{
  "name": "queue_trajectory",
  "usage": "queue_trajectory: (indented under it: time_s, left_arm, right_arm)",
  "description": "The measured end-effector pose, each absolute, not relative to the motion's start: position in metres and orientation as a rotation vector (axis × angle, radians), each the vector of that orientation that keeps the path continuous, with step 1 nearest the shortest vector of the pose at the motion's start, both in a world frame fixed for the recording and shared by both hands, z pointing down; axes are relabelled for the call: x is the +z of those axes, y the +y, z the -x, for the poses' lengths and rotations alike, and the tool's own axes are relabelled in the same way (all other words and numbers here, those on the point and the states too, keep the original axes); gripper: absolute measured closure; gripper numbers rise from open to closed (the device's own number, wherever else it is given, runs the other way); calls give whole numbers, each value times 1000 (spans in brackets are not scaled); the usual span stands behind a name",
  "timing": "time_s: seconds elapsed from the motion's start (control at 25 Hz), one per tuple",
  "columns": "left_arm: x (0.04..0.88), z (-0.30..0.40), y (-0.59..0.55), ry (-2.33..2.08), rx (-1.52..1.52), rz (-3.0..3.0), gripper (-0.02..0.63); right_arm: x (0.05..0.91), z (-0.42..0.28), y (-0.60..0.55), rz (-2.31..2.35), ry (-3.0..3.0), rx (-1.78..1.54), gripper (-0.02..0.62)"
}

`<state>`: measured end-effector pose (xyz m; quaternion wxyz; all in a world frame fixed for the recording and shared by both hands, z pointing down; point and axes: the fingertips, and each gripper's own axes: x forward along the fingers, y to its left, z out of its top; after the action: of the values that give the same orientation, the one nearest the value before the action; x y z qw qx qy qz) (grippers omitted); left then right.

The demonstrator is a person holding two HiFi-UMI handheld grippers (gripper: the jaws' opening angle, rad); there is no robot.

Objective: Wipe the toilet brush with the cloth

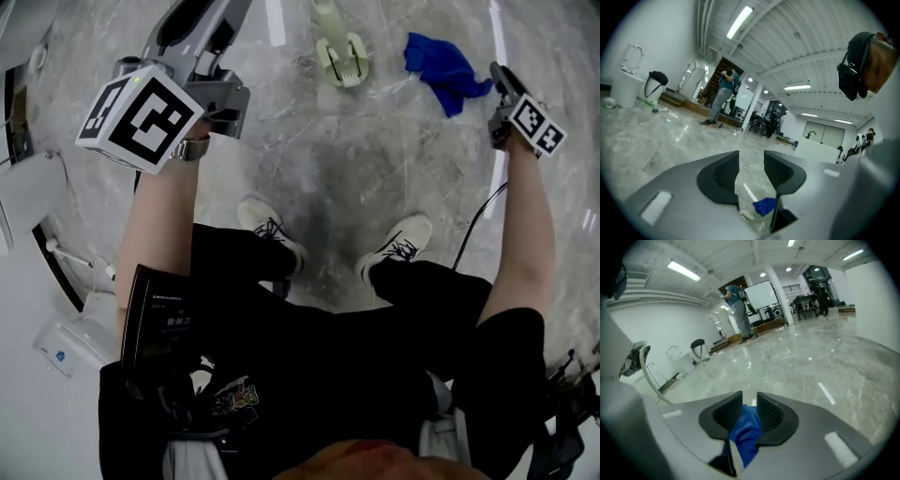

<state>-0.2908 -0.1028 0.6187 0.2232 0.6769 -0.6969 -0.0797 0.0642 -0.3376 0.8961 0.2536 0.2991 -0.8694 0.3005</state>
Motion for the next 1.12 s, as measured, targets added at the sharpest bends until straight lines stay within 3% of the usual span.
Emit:
queue_trajectory:
  time_s: [0.08, 0.32, 0.64, 0.8, 1.12]
  left_arm:
    - [637, 289, -86, -1901, -171, -1794, 428]
    - [675, 249, -35, -1798, 64, -1735, 445]
    - [697, 166, 69, -1635, -19, -1415, 448]
    - [630, 110, 100, -1499, 38, -1383, 454]
    - [402, 92, 95, -1494, 261, -1589, 460]
  right_arm:
    - [878, -57, -326, -858, -2380, 810, 590]
    - [861, -32, -223, -702, -2317, 892, 592]
    - [746, -30, -53, -398, -2272, 826, 593]
    - [651, -55, -14, -470, -2259, 950, 592]
    - [432, -74, -18, -588, -2351, 1059, 592]
